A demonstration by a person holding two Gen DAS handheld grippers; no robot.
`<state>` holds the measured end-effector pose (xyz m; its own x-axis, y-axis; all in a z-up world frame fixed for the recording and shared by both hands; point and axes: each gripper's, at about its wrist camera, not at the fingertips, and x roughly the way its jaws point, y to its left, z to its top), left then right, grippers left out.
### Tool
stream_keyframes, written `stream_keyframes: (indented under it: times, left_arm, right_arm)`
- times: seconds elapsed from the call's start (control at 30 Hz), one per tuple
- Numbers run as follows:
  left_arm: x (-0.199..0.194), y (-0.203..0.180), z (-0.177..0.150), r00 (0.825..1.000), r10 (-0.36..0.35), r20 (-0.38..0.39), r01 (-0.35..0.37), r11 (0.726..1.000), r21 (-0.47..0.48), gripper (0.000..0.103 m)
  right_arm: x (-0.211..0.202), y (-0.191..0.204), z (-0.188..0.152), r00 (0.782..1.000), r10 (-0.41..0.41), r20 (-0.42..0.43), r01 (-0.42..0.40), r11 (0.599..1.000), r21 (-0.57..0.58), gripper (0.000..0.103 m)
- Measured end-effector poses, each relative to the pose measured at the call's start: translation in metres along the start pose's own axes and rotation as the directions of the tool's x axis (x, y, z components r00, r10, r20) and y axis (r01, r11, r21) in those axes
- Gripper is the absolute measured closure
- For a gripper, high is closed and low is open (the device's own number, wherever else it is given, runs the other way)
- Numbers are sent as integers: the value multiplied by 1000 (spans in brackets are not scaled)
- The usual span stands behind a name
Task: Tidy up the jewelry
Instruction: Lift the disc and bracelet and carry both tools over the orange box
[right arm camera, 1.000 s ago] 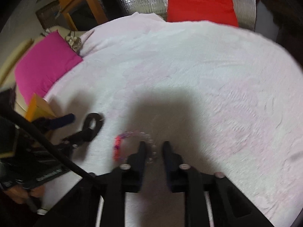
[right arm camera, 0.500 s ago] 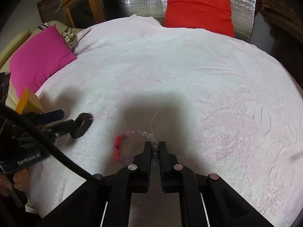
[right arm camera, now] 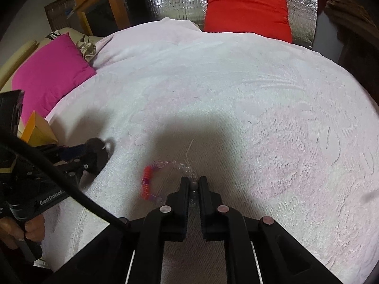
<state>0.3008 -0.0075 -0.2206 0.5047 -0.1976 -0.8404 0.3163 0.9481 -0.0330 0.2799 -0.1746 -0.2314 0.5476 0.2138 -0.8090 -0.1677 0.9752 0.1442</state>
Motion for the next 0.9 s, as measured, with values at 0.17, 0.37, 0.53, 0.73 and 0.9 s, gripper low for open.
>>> stream_keyframes:
  times: [0.17,0.37,0.53,0.73,0.9]
  left_arm:
    - [-3,-6,1,1000,11,13,-12,1000,25,93]
    - [-14,2,4,999,0,42,1,1000,-19,93]
    - [-23,1,5,998,1,56,2,999,-38,93]
    - [-43,-4,0,996,35,81,-29,997,-69,93]
    - [-64,-8,-4,990,70,121,-58,993,-103,93]
  right_arm:
    - [-2,1,-1,1000,0,9,1,1000,-21,94]
    - [-7,2,-1,1000,2,24,-1,999,-43,94]
    - [-15,-6,2,999,12,41,-11,1000,-11,94]
    - [-28,-11,2,998,15,59,-16,1000,10,94]
    - [-42,-5,2,996,26,90,-28,1000,13,94]
